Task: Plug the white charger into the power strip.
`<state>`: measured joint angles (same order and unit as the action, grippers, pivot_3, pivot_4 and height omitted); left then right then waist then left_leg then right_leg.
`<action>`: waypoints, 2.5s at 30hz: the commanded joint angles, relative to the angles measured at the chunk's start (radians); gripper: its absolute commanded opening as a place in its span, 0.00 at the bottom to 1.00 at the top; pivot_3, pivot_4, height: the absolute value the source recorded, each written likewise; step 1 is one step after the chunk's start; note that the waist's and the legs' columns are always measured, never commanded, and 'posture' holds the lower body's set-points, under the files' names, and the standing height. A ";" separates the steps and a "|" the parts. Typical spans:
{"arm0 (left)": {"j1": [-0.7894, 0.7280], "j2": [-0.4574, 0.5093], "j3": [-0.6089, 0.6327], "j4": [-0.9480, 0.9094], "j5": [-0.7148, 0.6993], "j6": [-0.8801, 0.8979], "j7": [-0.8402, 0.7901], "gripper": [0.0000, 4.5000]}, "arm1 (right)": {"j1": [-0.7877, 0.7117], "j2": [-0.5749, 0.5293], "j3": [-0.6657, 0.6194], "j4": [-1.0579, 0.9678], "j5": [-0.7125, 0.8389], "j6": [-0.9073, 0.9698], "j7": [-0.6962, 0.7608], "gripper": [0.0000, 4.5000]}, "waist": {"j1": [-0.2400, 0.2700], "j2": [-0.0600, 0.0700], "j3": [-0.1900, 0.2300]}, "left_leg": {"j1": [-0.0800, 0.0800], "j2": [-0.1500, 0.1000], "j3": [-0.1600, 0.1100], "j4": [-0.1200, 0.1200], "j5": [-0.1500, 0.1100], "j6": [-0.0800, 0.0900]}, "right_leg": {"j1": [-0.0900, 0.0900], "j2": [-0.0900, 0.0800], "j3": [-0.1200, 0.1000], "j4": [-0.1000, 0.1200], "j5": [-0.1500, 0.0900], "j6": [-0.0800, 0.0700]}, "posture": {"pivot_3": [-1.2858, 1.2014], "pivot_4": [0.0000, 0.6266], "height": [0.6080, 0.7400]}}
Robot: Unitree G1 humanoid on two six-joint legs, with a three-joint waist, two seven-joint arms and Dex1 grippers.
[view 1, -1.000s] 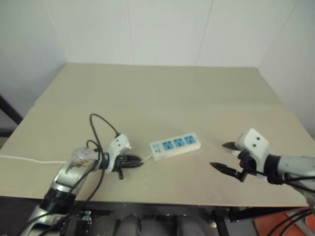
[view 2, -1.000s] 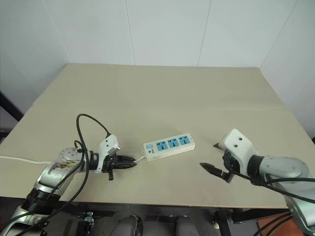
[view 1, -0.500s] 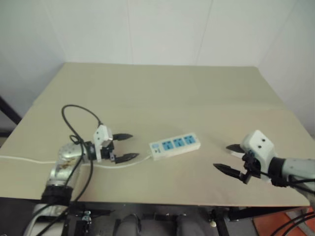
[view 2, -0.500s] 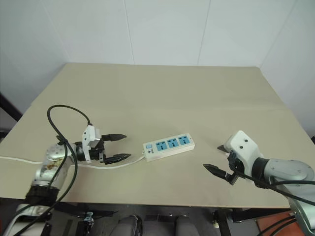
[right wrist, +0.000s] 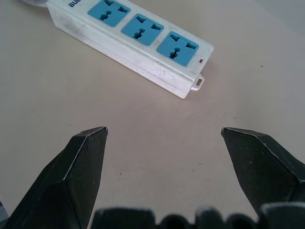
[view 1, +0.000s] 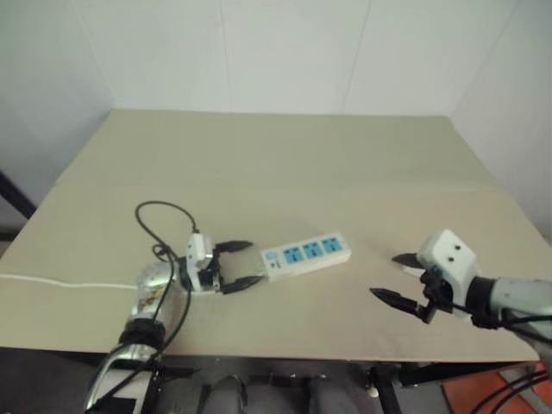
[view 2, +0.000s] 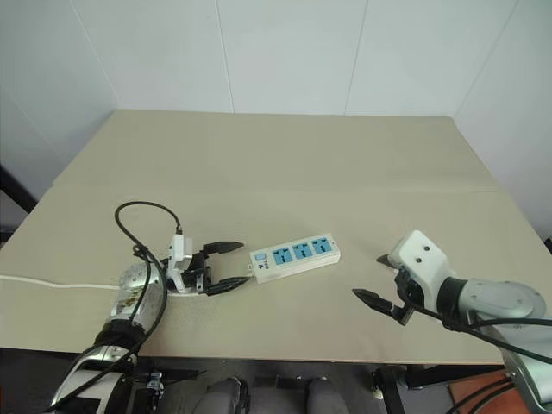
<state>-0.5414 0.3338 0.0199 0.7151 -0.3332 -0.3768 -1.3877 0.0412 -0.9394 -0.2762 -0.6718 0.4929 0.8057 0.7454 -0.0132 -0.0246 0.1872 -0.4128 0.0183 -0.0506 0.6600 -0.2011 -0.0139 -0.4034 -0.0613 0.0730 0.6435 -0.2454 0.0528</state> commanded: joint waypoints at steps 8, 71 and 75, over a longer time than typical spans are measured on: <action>-0.033 0.003 -0.013 0.002 -0.011 0.070 -0.077 0.99 | 0.023 0.029 -0.024 -0.040 -0.004 0.007 -0.047 1.00 | -0.002 0.000 0.000 | 0.000 0.000 0.000 0.000 0.000 0.000 | 0.000 0.000 0.000 0.000 0.000 0.000 | 0.52 0.24 1.00; 0.005 -0.034 -0.189 -0.170 0.152 0.210 0.082 0.72 | -0.986 -0.183 0.907 0.816 -0.589 -0.008 0.589 1.00 | 0.000 0.002 -0.002 | -0.002 -0.001 0.000 0.000 0.000 0.000 | -0.003 -0.001 -0.001 -0.002 0.002 -0.003 | 0.52 0.24 1.00; -0.018 -0.034 -0.199 -0.147 0.158 0.190 0.075 0.72 | -1.014 -0.119 0.929 0.920 -0.645 -0.026 0.624 1.00 | 0.002 0.002 -0.002 | -0.002 -0.001 -0.001 0.000 0.000 0.000 | -0.002 -0.001 -0.001 -0.002 0.002 -0.004 | 0.52 0.24 1.00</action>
<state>-0.5502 0.3039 -0.1495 0.5591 -0.1942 -0.1780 -1.2935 -0.9457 -1.0607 0.6560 0.2148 -0.1137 0.8011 1.3483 -0.0112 -0.0223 0.1855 -0.4152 0.0174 -0.0512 0.6599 -0.2012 -0.0140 -0.4058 -0.0622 0.0716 0.6419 -0.2424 0.0474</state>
